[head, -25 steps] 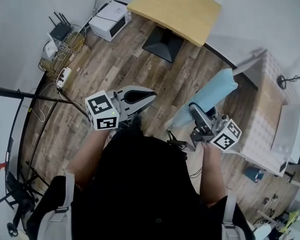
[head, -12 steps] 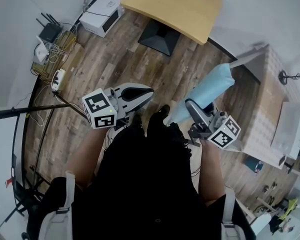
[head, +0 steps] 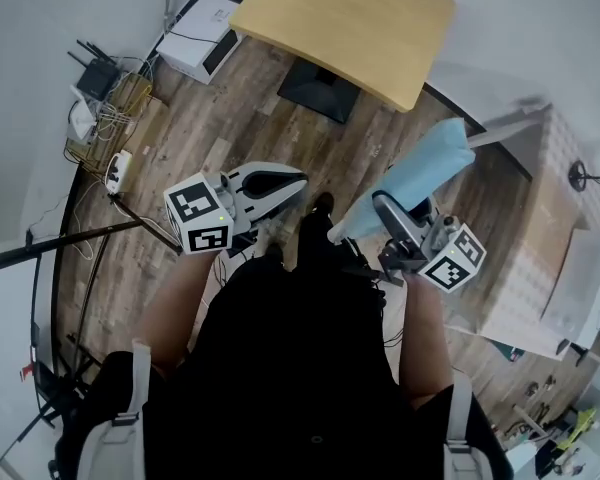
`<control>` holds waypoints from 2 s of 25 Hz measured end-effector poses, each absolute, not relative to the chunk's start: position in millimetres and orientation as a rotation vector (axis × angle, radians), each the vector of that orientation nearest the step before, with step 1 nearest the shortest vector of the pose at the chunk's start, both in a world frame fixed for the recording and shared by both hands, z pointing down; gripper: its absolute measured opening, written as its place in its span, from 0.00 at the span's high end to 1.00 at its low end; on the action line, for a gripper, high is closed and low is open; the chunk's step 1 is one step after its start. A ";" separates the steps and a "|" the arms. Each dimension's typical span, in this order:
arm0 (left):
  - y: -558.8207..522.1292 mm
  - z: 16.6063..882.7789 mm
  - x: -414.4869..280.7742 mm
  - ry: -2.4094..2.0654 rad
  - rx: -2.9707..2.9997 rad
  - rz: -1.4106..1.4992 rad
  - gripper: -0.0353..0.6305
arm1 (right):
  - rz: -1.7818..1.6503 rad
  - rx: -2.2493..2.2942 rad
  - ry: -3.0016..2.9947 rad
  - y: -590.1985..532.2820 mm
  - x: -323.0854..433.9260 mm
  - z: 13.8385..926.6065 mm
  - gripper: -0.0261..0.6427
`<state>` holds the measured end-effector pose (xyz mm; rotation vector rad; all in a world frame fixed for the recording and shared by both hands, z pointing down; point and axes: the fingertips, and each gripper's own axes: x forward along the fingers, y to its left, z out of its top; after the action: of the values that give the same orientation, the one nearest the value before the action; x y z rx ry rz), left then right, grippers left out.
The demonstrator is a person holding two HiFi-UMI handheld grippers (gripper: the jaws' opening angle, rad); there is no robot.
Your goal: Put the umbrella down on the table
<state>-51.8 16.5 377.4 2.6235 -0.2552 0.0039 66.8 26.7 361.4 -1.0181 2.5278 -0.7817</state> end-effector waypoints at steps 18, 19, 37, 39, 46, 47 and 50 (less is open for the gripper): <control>-155.7 349.4 72.5 -0.376 2.642 0.039 0.93 | -0.771 -0.886 2.496 -159.5 205.2 343.0 0.51; -160.8 350.4 73.6 -0.380 2.640 0.045 0.93 | -0.780 -0.882 2.488 -165.7 206.9 345.3 0.51; -301.6 361.7 58.7 -0.189 2.622 0.017 0.93 | -0.833 -1.106 2.444 -287.0 187.7 355.6 0.51; -320.4 360.8 51.3 -0.154 2.624 0.017 0.93 | -0.822 -1.155 2.442 -304.9 179.9 351.3 0.51; -376.5 358.2 31.6 -0.047 2.613 0.004 0.93 | -0.846 -1.311 2.398 -361.0 165.1 343.8 0.51; -383.5 359.9 29.8 -0.035 2.609 -0.001 0.93 | -0.853 -1.332 2.395 -369.1 163.1 344.8 0.51; -402.3 369.6 25.1 -0.001 2.581 -0.027 0.93 | -0.875 -1.380 2.397 -392.6 154.9 350.3 0.51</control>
<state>25.1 -402.3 369.6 2.5808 -0.0009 -0.0272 154.9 -392.6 350.3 -1.3805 2.3969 -0.8754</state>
